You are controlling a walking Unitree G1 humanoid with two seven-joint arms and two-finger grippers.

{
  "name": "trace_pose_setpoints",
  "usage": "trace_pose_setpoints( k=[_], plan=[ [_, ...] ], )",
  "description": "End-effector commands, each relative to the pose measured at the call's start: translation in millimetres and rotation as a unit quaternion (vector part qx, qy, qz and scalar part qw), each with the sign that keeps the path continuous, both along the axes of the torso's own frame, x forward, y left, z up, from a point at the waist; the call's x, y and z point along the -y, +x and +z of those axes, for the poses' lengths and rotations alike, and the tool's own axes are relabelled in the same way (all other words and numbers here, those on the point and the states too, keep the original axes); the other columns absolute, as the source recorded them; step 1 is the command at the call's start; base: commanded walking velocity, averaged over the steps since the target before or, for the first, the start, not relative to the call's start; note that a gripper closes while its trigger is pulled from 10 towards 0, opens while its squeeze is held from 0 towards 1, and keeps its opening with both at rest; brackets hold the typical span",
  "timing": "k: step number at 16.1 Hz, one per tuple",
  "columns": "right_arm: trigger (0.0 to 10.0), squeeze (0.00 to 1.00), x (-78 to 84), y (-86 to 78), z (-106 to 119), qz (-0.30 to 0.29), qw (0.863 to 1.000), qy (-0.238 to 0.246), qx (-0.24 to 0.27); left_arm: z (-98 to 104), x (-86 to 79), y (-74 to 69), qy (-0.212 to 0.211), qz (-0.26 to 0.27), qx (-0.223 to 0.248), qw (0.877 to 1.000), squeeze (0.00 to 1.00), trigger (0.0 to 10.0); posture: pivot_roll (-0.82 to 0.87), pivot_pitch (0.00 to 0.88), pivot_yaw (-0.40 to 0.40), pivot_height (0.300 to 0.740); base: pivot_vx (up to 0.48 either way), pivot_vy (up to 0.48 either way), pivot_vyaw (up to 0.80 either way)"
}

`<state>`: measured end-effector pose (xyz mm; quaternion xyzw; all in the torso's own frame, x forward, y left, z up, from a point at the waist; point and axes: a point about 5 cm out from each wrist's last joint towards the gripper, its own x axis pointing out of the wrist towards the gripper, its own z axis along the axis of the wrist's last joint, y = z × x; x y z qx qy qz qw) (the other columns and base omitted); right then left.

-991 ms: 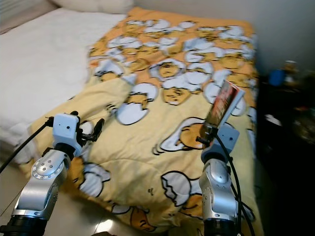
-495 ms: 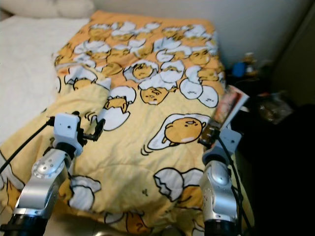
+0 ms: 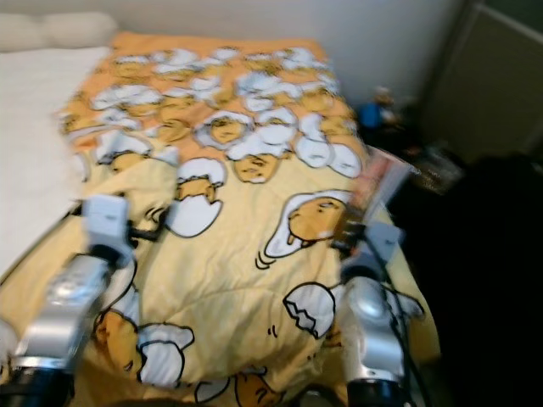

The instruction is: Clean up the room

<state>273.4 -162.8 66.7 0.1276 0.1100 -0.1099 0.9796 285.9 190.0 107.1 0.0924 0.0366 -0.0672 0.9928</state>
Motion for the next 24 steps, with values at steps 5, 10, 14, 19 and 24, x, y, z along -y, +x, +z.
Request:
trace_pose_setpoints(
  k=[5,10,14,19,24],
  plan=[
    [10.0,0.0,1.0,4.6,10.4,-0.006,1.0,0.008,0.024,0.9,7.8,1.9,-0.006,-0.009,0.001,1.0,0.11,10.0,0.07,0.0,0.023,0.74,0.0,0.337,-0.43],
    [10.0,0.0,-0.4,4.5,10.5,-0.004,1.0,0.009,0.023,2.5,5.6,1.5,-0.003,-0.007,0.003,1.0,0.11,10.0,0.08,0.0,0.019,0.74,0.0,0.355,-0.43],
    [10.0,0.0,-5.8,5.3,10.3,0.006,1.0,0.007,0.023,2.7,2.2,-0.3,-0.001,-0.004,0.003,1.0,0.11,10.0,0.09,0.0,0.012,0.74,0.0,0.356,-0.42],
    [10.0,0.0,-9.9,6.2,9.0,0.012,1.0,0.011,0.023,4.9,-0.4,-0.2,0.003,-0.004,0.005,1.0,0.11,10.0,0.11,0.0,0.007,0.74,0.0,0.357,-0.08],
    [10.0,0.0,-10.5,8.3,9.9,0.015,0.999,0.008,0.027,4.5,0.1,-1.2,0.003,-0.002,0.005,1.0,0.11,10.0,0.12,0.0,-0.004,0.74,0.0,0.356,0.0]
  ],
)
